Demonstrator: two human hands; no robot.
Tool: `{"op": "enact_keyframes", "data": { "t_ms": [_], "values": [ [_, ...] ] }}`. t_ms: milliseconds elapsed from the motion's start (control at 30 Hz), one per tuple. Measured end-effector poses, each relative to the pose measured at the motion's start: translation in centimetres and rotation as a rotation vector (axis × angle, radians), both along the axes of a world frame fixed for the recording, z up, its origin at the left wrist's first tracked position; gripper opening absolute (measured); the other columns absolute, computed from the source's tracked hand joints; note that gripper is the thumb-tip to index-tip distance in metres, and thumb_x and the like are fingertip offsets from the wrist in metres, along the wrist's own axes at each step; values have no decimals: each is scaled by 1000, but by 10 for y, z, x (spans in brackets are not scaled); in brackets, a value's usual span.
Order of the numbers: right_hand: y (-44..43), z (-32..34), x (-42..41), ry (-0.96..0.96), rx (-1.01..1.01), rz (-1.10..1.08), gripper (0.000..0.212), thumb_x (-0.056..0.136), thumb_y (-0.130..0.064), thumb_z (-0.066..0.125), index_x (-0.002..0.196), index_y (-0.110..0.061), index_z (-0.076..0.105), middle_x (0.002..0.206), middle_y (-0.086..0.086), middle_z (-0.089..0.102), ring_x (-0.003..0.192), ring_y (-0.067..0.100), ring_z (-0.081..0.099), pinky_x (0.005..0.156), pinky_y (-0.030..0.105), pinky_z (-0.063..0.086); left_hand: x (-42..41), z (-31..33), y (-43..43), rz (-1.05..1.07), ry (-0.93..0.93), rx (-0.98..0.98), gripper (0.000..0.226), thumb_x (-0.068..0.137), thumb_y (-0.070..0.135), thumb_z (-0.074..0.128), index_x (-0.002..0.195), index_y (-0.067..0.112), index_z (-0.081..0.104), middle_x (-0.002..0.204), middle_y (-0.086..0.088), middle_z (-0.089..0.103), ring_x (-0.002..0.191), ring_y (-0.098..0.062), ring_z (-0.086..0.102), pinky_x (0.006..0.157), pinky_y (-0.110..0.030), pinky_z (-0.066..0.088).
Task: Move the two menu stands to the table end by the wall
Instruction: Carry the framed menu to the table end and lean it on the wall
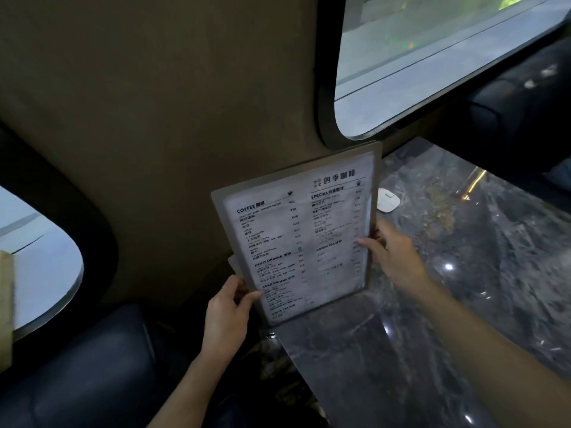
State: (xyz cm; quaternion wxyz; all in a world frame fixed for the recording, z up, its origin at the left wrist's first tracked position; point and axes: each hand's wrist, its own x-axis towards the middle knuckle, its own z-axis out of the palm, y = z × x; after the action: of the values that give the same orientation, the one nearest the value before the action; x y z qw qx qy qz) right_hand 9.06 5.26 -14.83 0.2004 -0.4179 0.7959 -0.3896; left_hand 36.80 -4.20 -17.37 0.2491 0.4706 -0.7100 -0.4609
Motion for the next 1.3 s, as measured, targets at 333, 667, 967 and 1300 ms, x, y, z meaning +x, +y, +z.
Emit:
{"op": "enact_keyframes", "data": {
  "t_ms": [333, 667, 967, 1300],
  "values": [
    [41, -52, 19, -178, 201, -4, 39, 88, -11, 53, 125, -13, 41, 112, 8, 63, 102, 22, 57, 81, 30, 42, -6, -12, 20, 47, -36, 39, 28, 84, 22, 61, 84, 45, 46, 90, 19, 61, 83, 15, 56, 65, -10, 44],
    [39, -68, 23, -259, 365, 169, 72, 87, -5, 52, 144, -20, 9, 146, 5, 35, 131, 26, 36, 108, 47, 34, -3, -25, 33, 63, -75, 13, 26, 82, 20, 64, 81, 39, 47, 88, 12, 64, 83, -2, 61, 69, -19, 49],
    [36, -71, 16, -197, 425, 145, 74, 87, -16, 55, 144, -28, 9, 138, 8, 36, 110, 26, 49, 97, 42, 43, -4, -32, 39, 69, -59, 54, 26, 81, 22, 66, 86, 39, 47, 91, 12, 64, 85, -2, 61, 72, -20, 50],
    [37, -82, 16, -342, 390, 97, 77, 88, -17, 54, 144, -31, 4, 147, -3, 32, 126, 19, 38, 99, 33, 35, 0, -51, 47, 60, -230, 62, 9, 82, 20, 64, 89, 18, 58, 88, 2, 65, 81, -9, 59, 73, -37, 53]
  ]
}}
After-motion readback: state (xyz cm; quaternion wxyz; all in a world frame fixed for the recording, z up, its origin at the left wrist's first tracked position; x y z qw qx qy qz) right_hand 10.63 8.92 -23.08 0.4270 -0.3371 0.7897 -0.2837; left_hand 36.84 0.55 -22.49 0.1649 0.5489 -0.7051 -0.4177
